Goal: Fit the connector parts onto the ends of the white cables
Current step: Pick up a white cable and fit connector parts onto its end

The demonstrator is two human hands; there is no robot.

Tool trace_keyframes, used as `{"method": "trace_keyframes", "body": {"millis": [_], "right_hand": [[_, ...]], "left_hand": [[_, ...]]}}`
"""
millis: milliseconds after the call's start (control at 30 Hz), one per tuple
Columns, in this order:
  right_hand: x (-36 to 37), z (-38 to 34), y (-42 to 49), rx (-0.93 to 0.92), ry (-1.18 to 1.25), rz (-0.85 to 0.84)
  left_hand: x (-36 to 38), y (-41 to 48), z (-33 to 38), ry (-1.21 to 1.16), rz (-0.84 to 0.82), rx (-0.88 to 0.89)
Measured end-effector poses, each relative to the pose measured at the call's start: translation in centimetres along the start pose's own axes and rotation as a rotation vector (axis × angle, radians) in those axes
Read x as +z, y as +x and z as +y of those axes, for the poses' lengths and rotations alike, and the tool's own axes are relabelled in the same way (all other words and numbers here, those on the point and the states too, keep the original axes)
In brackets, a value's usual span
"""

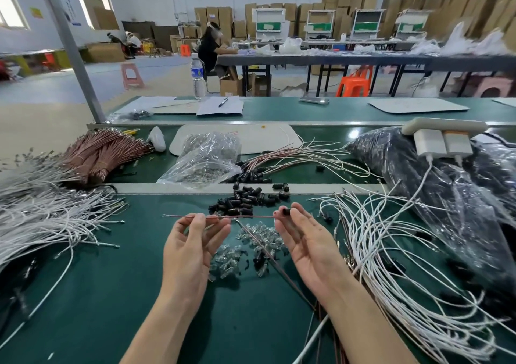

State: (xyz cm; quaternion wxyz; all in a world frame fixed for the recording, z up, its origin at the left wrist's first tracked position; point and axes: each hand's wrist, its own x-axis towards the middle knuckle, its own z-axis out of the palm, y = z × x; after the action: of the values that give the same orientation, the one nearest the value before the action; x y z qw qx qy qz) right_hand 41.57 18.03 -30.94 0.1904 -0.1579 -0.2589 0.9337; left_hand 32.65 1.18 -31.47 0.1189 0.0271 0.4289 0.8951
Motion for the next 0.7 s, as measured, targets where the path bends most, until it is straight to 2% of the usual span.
{"method": "trace_keyframes", "body": {"millis": [700], "right_hand": [[-0.26,-0.17,0.18,0.015,0.040,0.002]], "left_hand": [[-0.48,0.54,0.31,-0.052,0.040,0.006]]}}
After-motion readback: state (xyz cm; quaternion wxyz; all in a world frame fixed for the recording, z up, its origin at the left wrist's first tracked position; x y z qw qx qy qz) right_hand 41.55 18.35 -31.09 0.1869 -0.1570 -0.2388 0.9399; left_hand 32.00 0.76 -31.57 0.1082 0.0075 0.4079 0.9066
